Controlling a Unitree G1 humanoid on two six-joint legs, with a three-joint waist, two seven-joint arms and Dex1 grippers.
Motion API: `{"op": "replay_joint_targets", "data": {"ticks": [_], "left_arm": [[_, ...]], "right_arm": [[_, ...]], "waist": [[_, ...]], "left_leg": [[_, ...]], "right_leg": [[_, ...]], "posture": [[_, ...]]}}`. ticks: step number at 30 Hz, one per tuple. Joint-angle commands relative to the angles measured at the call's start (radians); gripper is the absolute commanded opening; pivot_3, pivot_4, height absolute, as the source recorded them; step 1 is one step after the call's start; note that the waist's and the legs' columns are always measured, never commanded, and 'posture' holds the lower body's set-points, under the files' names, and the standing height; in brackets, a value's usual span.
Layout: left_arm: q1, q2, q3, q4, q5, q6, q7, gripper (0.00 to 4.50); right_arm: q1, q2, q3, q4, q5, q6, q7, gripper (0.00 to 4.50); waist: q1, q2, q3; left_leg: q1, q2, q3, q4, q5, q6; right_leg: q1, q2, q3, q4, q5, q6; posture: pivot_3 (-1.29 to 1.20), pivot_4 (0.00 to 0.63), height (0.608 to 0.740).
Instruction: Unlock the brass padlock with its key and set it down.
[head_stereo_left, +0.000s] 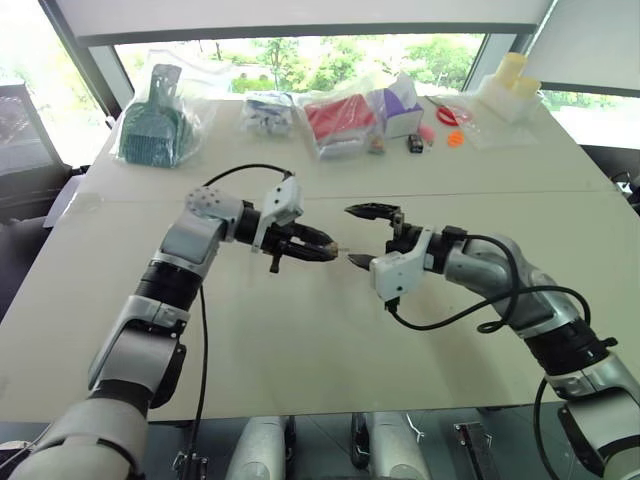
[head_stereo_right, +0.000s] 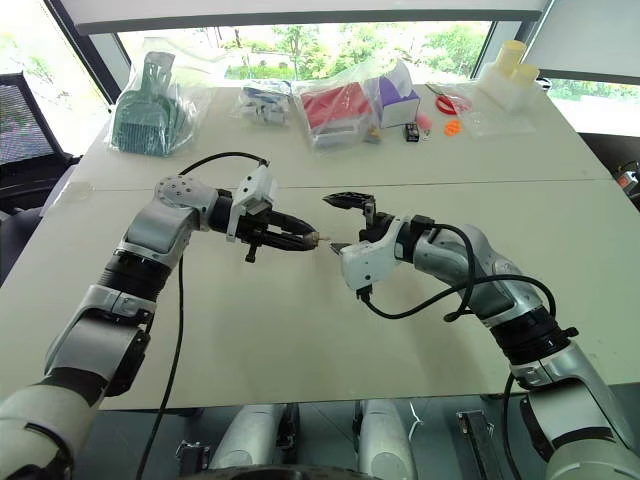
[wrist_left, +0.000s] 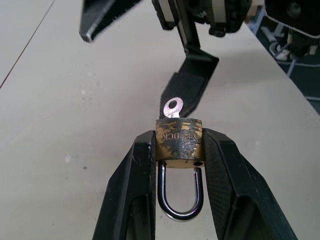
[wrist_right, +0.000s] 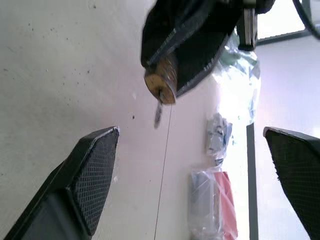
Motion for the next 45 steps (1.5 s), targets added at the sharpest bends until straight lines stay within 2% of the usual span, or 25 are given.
{"op": "replay_joint_targets", "data": {"ticks": [1,9,10,12,19,28,30,31,36,37,39,40,42,44,45], "left_arm": [[-0.028,0.004,0.027,-0.023,-0.024,0.014,-0.008,0.74],[-0.032,0.006,0.028,-0.029,-0.028,0.028,-0.012,0.74],[-0.032,0.006,0.029,-0.03,-0.028,0.03,-0.013,0.74],[-0.033,0.005,0.03,-0.035,-0.032,0.037,-0.013,0.74],[-0.033,0.003,0.035,-0.057,-0.049,0.071,-0.02,0.74],[-0.022,0.011,0.037,-0.075,-0.05,0.089,-0.008,0.74],[-0.018,0.012,0.04,-0.077,-0.042,0.084,0.012,1.76],[-0.017,0.013,0.042,-0.077,-0.041,0.085,0.019,2.03],[-0.003,0.025,0.065,-0.11,-0.042,0.077,0.071,4.26],[-0.002,0.028,0.071,-0.115,-0.043,0.073,0.082,4.45],[0.011,0.047,0.096,-0.121,-0.057,0.066,0.094,4.3],[0.02,0.058,0.105,-0.122,-0.061,0.057,0.092,3.99],[0.044,0.085,0.116,-0.115,-0.053,0.037,0.1,3.24],[0.057,0.097,0.13,-0.12,-0.064,0.045,0.114,2.17],[0.059,0.099,0.141,-0.128,-0.074,0.057,0.119,1.81]], "right_arm": [[-0.007,0.005,-0.029,-0.001,0.035,-0.058,-0.013,4.44],[-0.035,0.038,-0.031,0.023,0.027,-0.086,-0.023,4.44],[-0.037,0.042,-0.03,0.025,0.025,-0.09,-0.023,4.21],[-0.041,0.048,-0.025,0.028,0.022,-0.094,-0.023,3.63],[-0.062,0.064,-0.015,0.054,0.006,-0.116,-0.025,0.14],[-0.067,0.078,-0.014,0.068,0.001,-0.124,-0.018,0.06],[-0.065,0.076,-0.015,0.067,0.001,-0.122,-0.015,0.0],[-0.064,0.075,-0.016,0.068,0.001,-0.12,-0.014,0.0],[-0.059,0.073,-0.021,0.069,0.004,-0.111,-0.009,0.0],[-0.058,0.072,-0.022,0.069,0.004,-0.11,-0.009,0.0],[-0.056,0.07,-0.024,0.068,0.002,-0.107,-0.011,0.0],[-0.057,0.07,-0.025,0.069,0.0,-0.106,-0.013,0.0],[-0.056,0.071,-0.025,0.067,0.0,-0.103,-0.013,0.0],[-0.056,0.072,-0.025,0.066,0.001,-0.1,-0.013,0.0],[-0.056,0.072,-0.025,0.065,0.002,-0.1,-0.013,0.0]], "waist": [[0.0,0.0,0.0],[0.002,0.0,0.0],[0.002,0.0,0.0],[0.001,0.0,0.0],[0.001,0.0,0.0],[0.001,0.0,0.0],[0.001,0.0,0.0],[0.001,0.0,0.0],[0.0,0.0,0.0],[0.0,0.0,0.0],[0.001,0.0,0.0],[0.0,0.0,0.0],[-0.002,0.0,0.0],[-0.003,0.0,0.0],[-0.003,0.0,0.0]], "left_leg": [[0.0,0.0,0.0,0.0,0.0,0.0],[0.0,0.0,0.0,0.0,0.0,0.0],[0.0,0.0,0.0,0.0,0.0,0.0],[0.0,0.0,0.0,0.0,0.0,0.0],[0.0,0.0,0.0,0.0,0.0,0.0],[0.0,0.0,0.0,0.0,0.0,0.0],[0.0,0.0,0.0,0.0,0.0,0.0],[0.0,0.0,0.0,0.0,0.0,0.0],[0.0,0.0,0.0,0.0,0.0,0.0],[0.0,0.0,0.0,0.0,0.0,0.0],[0.0,0.0,-0.001,0.0,0.0,0.0],[0.0,0.0,-0.001,0.0,0.0,0.0],[0.0,0.0,-0.001,0.0,0.0,0.0],[0.001,0.0,-0.001,0.0,0.0,0.0],[0.001,0.0,-0.001,0.0,0.0,0.0]], "right_leg": [[0.0,0.0,0.0,0.0,0.0,0.0],[0.0,0.0,0.0,0.0,0.0,0.0],[0.0,0.0,0.0,0.0,0.0,0.0],[0.0,0.0,0.0,0.0,0.0,0.0],[0.0,0.0,0.0,0.0,0.0,0.0],[0.0,0.0,0.0,0.0,0.0,0.0],[0.0,0.0,0.0,0.0,0.0,0.0],[0.0,0.0,0.0,0.0,0.0,0.0],[0.0,0.0,0.0,0.0,0.0,0.0],[0.0,0.0,0.0,0.0,0.0,0.0],[0.0,0.0,0.0,0.0,0.0,0.0],[0.0,0.0,0.0,0.0,0.0,0.0],[0.0,0.0,0.0,0.0,0.0,0.0],[0.0,0.0,0.0,0.001,0.0,0.0],[0.0,0.0,0.0,0.001,0.0,0.0]], "posture": [[0.0,0.15,0.74],[0.0,0.15,0.74],[0.0,0.15,0.74],[0.0,0.15,0.74],[0.0,0.15,0.74],[0.0,0.15,0.74],[0.0,0.15,0.74],[0.0,0.15,0.74],[0.0,0.15,0.74],[0.0,0.15,0.74],[0.0,0.15,0.74],[0.0,0.15,0.74],[0.0,0.15,0.74],[0.0,0.15,0.74],[0.0,0.15,0.74]]}}
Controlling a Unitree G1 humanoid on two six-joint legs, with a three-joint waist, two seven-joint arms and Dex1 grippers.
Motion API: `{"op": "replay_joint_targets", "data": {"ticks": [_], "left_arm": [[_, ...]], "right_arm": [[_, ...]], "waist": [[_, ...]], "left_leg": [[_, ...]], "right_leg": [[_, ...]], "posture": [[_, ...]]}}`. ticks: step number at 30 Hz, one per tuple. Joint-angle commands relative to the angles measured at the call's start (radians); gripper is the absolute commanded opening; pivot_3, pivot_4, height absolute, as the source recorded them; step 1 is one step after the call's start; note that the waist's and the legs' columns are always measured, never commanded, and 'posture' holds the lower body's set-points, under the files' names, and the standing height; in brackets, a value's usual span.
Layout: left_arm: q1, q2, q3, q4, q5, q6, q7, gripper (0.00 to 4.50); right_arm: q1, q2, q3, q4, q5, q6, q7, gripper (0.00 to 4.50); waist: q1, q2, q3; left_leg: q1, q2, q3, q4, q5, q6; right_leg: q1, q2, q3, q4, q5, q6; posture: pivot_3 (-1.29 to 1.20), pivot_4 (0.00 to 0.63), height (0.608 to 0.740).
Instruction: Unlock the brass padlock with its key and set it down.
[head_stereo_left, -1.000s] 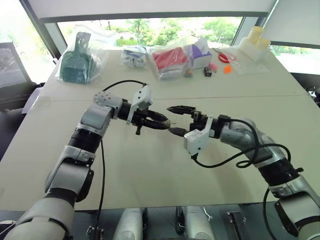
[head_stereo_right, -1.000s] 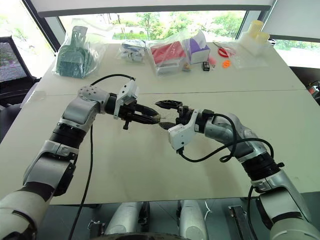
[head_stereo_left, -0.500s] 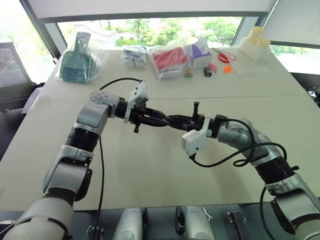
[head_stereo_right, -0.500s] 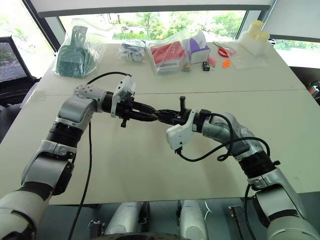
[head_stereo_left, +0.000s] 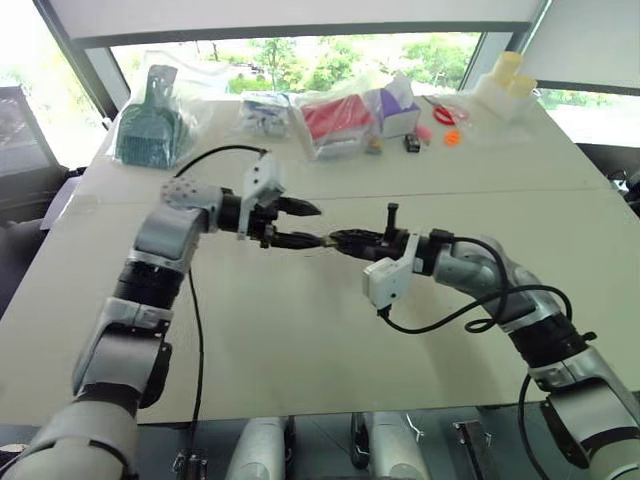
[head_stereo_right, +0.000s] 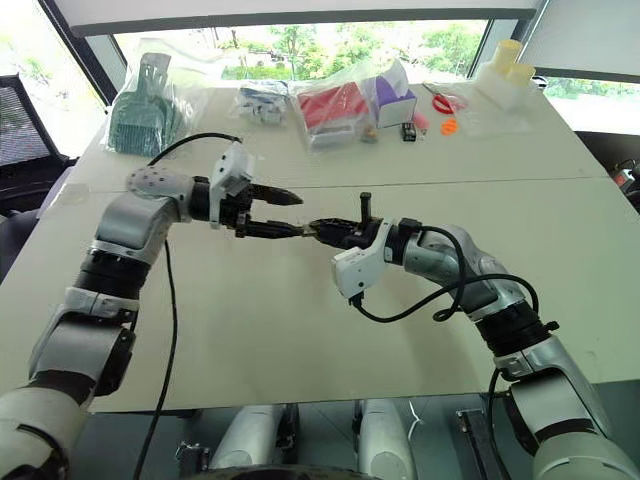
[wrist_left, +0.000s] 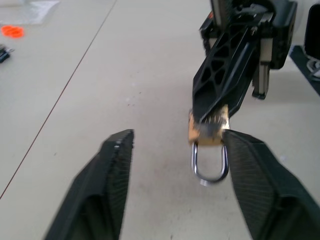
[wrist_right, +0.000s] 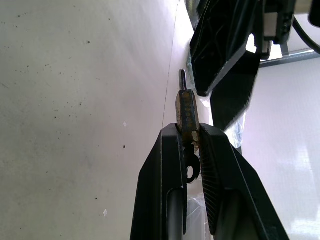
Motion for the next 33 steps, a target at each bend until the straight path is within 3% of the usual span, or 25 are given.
{"op": "replay_joint_targets", "data": {"ticks": [1,4,18,33], "left_arm": [[0.004,0.015,0.049,-0.045,-0.04,0.011,0.016,1.35],[0.008,0.021,0.062,-0.069,-0.061,0.034,0.021,0.03],[0.086,0.021,0.023,-0.227,-0.118,0.162,0.027,0.03],[0.108,0.023,-0.056,-0.116,0.037,-0.021,0.094,0.03]], "right_arm": [[-0.017,-0.002,-0.03,-0.025,0.016,-0.001,-0.007,0.0],[-0.015,-0.003,-0.031,-0.027,0.018,-0.001,-0.006,0.0],[-0.013,0.001,-0.028,-0.034,0.02,0.005,-0.001,0.0],[-0.024,0.007,-0.026,-0.038,0.021,0.013,0.004,0.0]], "waist": [[0.004,0.0,0.0],[0.007,0.0,0.0],[0.003,0.0,0.0],[0.004,0.0,0.0]], "left_leg": [[0.0,0.0,0.0,0.0,0.0,0.0],[0.0,0.0,0.0,0.0,0.0,0.0],[0.001,0.0,-0.001,0.0,0.0,0.0],[0.001,0.0,-0.001,0.0,0.0,0.0]], "right_leg": [[0.0,0.0,0.0,0.0,0.0,0.0],[0.001,0.0,0.0,0.0,0.0,0.0],[0.001,0.0,0.0,0.0,0.0,0.0],[0.001,0.0,0.0,0.0,0.0,0.0]], "posture": [[0.0,0.15,0.74],[0.0,0.15,0.74],[0.0,0.15,0.74],[0.0,0.15,0.74]]}}
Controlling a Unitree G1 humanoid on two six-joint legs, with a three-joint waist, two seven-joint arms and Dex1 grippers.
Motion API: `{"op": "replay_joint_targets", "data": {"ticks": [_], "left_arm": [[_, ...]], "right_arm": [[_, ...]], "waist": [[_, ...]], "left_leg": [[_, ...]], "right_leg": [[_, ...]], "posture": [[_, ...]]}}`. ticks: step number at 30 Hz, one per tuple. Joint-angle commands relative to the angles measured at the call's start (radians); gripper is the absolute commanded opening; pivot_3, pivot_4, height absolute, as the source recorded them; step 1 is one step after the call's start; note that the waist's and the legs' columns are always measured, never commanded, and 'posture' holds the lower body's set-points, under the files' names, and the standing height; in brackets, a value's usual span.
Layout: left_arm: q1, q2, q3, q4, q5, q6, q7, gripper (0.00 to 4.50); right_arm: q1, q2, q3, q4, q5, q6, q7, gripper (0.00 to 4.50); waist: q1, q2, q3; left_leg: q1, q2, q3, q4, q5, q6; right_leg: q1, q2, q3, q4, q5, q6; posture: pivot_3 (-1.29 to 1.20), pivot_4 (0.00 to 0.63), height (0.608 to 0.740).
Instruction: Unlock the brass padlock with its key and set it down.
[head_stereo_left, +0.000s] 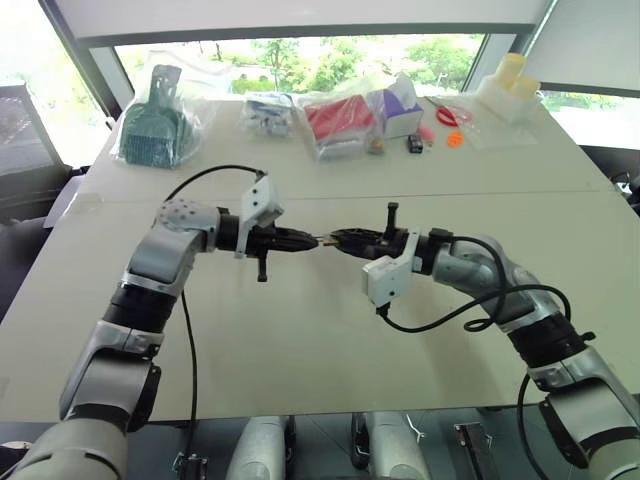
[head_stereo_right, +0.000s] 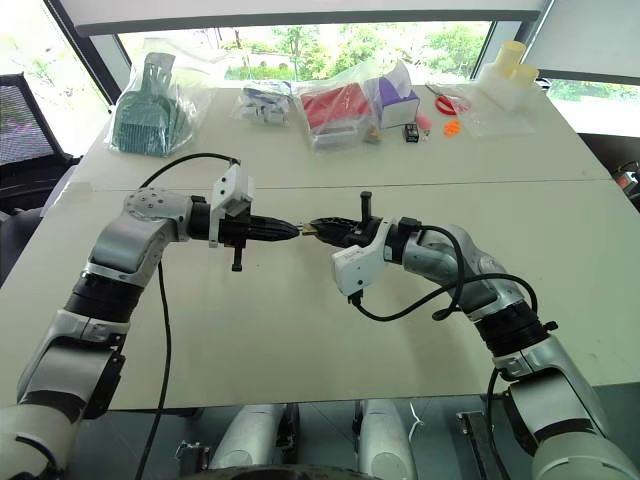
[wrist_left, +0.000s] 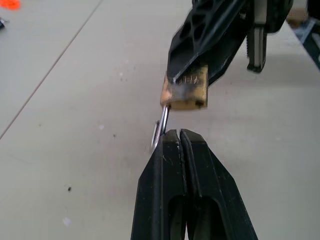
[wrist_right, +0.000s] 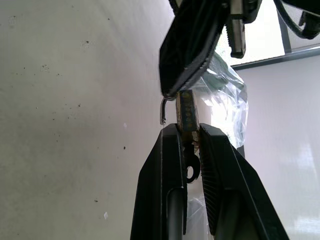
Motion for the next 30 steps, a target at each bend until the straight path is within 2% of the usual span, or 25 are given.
{"op": "replay_joint_targets", "data": {"ticks": [1,16,26,30], "left_arm": [[-0.002,0.004,0.0,0.021,0.034,-0.058,0.019,0.03],[-0.041,-0.018,0.098,0.061,0.015,-0.064,0.136,0.03],[0.093,-0.018,0.153,-0.136,-0.001,0.019,0.298,0.03],[0.138,-0.004,0.168,-0.184,-0.004,0.038,0.333,0.03]], "right_arm": [[-0.025,0.002,-0.026,-0.038,0.02,-0.008,-0.002,0.0],[-0.002,0.02,-0.006,-0.014,0.006,0.001,0.0,0.0],[-0.106,0.074,0.073,0.312,-0.248,-0.027,-0.222,0.0],[-0.127,0.097,0.115,0.402,-0.298,-0.045,-0.286,0.0]], "waist": [[0.001,0.0,0.0],[0.0,0.0,0.0],[-0.005,0.0,0.0],[-0.006,0.0,0.0]], "left_leg": [[0.0,0.0,0.0,0.0,0.0,0.0],[0.0,0.0,0.0,0.0,0.0,0.0],[0.001,0.0,0.0,0.0,0.0,0.0],[0.001,0.0,-0.001,-0.001,0.001,-0.001]], "right_leg": [[0.0,0.0,0.0,0.0,0.0,0.0],[0.0,0.0,0.0,0.0,0.0,0.0],[0.0,0.0,0.0,0.0,0.0,0.0],[0.0,0.0,0.0,0.0,0.0,0.0]], "posture": [[0.0,0.15,0.74],[0.0,0.15,0.74],[0.0,0.15,0.74],[0.0,0.15,0.74]]}}
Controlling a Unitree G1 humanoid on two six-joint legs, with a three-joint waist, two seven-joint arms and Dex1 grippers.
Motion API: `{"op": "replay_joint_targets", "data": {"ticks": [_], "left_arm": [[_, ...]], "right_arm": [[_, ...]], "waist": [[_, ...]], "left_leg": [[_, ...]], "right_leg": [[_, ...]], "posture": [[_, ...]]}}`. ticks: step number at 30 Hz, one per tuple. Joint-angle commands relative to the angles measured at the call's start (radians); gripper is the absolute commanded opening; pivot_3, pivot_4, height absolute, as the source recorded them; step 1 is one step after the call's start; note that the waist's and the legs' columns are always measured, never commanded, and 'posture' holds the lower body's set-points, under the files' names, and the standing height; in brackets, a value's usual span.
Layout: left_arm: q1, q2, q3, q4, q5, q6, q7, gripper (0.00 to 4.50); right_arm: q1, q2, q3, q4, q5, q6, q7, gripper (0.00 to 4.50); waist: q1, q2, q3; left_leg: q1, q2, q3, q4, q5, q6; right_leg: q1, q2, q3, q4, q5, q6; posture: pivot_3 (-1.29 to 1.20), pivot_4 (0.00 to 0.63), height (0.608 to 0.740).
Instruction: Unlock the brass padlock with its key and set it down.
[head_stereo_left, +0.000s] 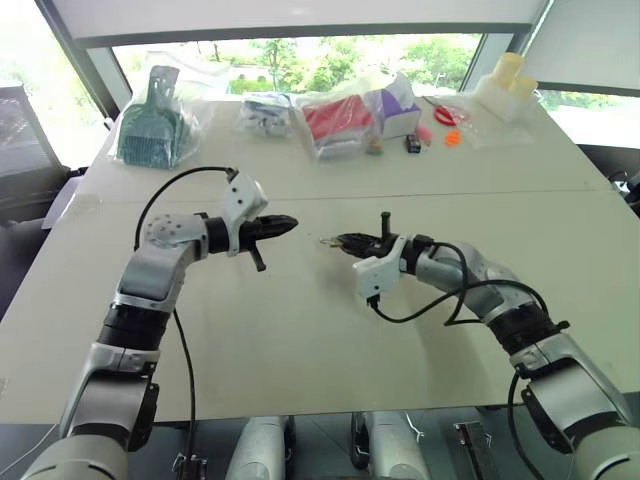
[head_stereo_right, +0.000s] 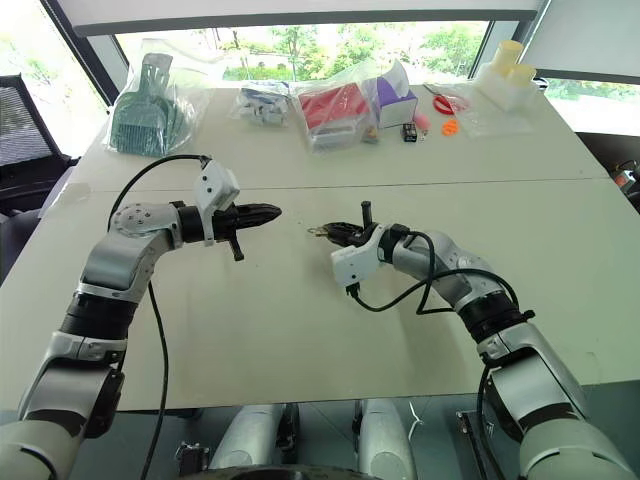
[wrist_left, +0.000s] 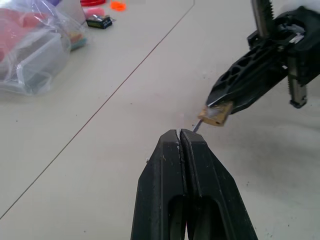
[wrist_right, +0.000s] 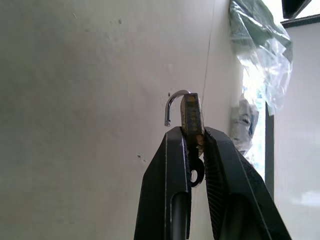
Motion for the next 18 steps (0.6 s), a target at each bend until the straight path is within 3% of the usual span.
{"op": "replay_joint_targets", "data": {"ticks": [1,4,10,13,18], "left_arm": [[0.023,0.021,0.039,-0.064,-0.013,0.011,0.028,0.03],[0.056,0.036,0.052,-0.101,-0.028,0.035,0.039,0.03],[0.086,0.052,0.061,-0.139,-0.049,0.067,0.05,0.0],[0.088,0.06,0.063,-0.149,-0.059,0.081,0.047,0.0],[0.087,0.075,0.077,-0.154,-0.073,0.093,0.045,0.0]], "right_arm": [[-0.013,0.016,0.026,0.043,-0.026,-0.027,-0.05,0.0],[-0.002,0.019,0.041,0.043,0.006,-0.036,-0.007,0.0],[0.041,-0.002,0.024,-0.046,0.114,0.004,0.149,2.89],[0.083,-0.035,-0.014,-0.137,0.246,0.102,0.294,4.44],[0.153,-0.097,-0.094,-0.294,0.434,0.298,0.481,4.44]], "waist": [[0.0,0.0,0.0],[-0.003,0.0,0.0],[-0.001,0.0,0.0],[0.002,0.0,0.0],[0.008,0.0,0.0]], "left_leg": [[0.0,0.0,0.0,0.0,0.0,0.0],[0.0,0.0,0.0,0.0,0.0,0.0],[0.002,0.0,0.0,0.0,0.0,-0.001],[0.005,0.0,-0.001,-0.001,0.0,0.0],[0.009,0.001,-0.001,-0.001,-0.001,0.001]], "right_leg": [[0.0,0.0,0.0,0.0,0.0,0.0],[0.0,0.0,0.0,0.0,0.0,0.0],[0.002,0.0,0.0,0.0,0.0,0.0],[0.005,0.0,0.0,-0.001,0.0,0.0],[0.01,0.0,0.0,-0.002,0.0,0.0]], "posture": [[0.0,0.15,0.74],[0.0,0.15,0.74],[0.0,0.15,0.74],[0.0,0.15,0.74],[0.0,0.15,0.74]]}}
